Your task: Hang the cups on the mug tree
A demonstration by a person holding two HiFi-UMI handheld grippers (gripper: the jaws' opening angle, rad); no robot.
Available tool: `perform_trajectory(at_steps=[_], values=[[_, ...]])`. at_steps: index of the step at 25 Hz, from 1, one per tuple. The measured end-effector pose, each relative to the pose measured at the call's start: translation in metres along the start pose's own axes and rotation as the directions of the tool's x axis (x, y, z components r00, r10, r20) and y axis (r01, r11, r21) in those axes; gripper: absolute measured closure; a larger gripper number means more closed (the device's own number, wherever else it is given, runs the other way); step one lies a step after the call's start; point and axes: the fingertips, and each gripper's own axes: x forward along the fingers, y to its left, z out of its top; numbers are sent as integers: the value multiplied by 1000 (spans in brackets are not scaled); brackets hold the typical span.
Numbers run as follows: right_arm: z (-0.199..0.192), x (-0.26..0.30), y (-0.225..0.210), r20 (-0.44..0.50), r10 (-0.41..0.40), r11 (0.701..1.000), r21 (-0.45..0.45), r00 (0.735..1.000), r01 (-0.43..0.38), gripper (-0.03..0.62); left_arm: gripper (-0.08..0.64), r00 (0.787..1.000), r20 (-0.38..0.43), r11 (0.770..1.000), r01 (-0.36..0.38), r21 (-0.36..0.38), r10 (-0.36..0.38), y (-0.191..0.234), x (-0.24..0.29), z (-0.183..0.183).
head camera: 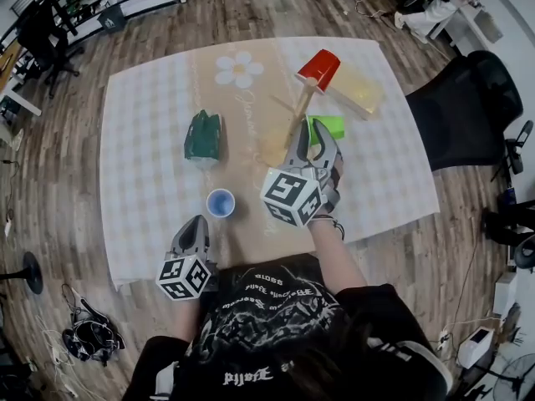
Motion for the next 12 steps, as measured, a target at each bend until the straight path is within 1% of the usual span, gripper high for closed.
perform_trajectory(at_steps=[8,10,12], values=[[-2,2,11,15,67,997,35,998,-68,494,540,1000,-12,1000,-10,2,10,-1,4,-4],[-2,0,14,21,89,995,45,996,-90,468,538,1000,-13,1000,-15,2,15,-2,3,-5],[-1,-2,16,32,105,993,51,994,-106,462,540,1000,-23,1000,-10,0,10,-4,2,-7]])
